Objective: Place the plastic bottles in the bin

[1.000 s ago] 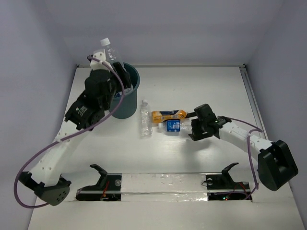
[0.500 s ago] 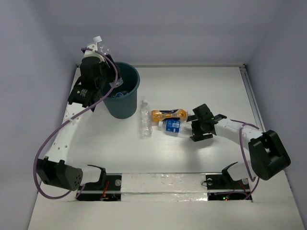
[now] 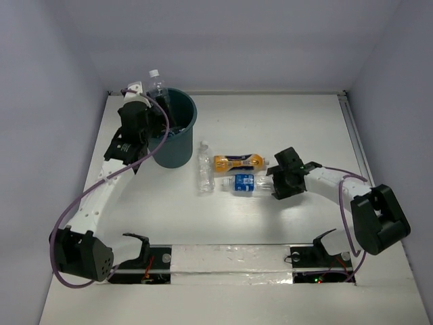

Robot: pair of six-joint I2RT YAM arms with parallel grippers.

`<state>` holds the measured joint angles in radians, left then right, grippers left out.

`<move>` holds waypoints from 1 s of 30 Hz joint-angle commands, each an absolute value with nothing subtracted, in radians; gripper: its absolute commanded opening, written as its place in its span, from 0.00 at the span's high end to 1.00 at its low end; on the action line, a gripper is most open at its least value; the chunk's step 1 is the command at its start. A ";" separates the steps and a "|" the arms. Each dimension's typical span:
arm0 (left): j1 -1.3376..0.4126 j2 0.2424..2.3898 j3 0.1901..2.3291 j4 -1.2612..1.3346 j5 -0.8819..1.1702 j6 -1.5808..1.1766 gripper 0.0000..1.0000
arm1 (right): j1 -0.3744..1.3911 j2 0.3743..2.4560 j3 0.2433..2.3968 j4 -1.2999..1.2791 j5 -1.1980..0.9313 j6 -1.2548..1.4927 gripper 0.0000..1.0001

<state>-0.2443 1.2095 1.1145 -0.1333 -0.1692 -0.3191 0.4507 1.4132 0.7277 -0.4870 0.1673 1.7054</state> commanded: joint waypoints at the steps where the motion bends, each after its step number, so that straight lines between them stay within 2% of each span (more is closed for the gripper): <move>1: -0.239 1.134 1.118 -0.063 -0.167 -0.316 0.06 | 0.445 1.336 0.718 -0.554 0.235 1.666 0.32; 6: -0.239 1.100 1.196 -0.118 -0.121 -0.325 0.02 | 0.454 1.200 0.770 -0.597 0.279 1.488 0.38; 10: -0.239 1.056 1.255 -0.179 -0.069 -0.337 0.02 | 0.549 1.079 0.860 -0.710 0.342 1.342 0.39; 13: -0.239 1.032 1.272 -0.218 -0.045 -0.347 0.06 | 0.575 1.000 0.894 -0.697 0.356 1.318 0.43; 16: -0.239 1.003 1.279 -0.245 -0.005 -0.368 0.17 | 0.597 0.985 1.012 -0.623 0.334 1.249 0.46; 17: -0.239 0.990 1.278 -0.253 -0.005 -0.376 0.27 | 0.615 1.009 1.066 -0.618 0.331 1.202 0.46; 18: -0.239 0.983 1.276 -0.261 0.027 -0.383 0.30 | 0.627 1.088 1.131 -0.620 0.339 1.174 0.46; 19: -0.239 0.977 1.275 -0.270 0.049 -0.393 0.32 | 0.646 1.138 1.285 -0.641 0.348 1.145 0.46; 22: -0.239 0.943 1.262 -0.291 0.075 -0.423 0.33 | 0.704 1.341 1.535 -0.675 0.377 1.037 0.46; 23: -0.239 0.922 1.258 -0.301 0.072 -0.431 0.33 | 0.704 1.388 1.693 -0.680 0.380 0.999 0.46; 26: -0.239 0.888 1.250 -0.351 0.032 -0.433 0.33 | 0.716 1.552 1.971 -0.680 0.390 0.927 0.46; 29: -0.239 0.858 1.208 -0.382 0.009 -0.429 0.33 | 0.725 1.716 2.159 -0.687 0.399 0.861 0.47; 30: -0.239 0.850 1.192 -0.388 0.009 -0.434 0.34 | 0.726 1.761 2.290 -0.708 0.399 0.844 0.47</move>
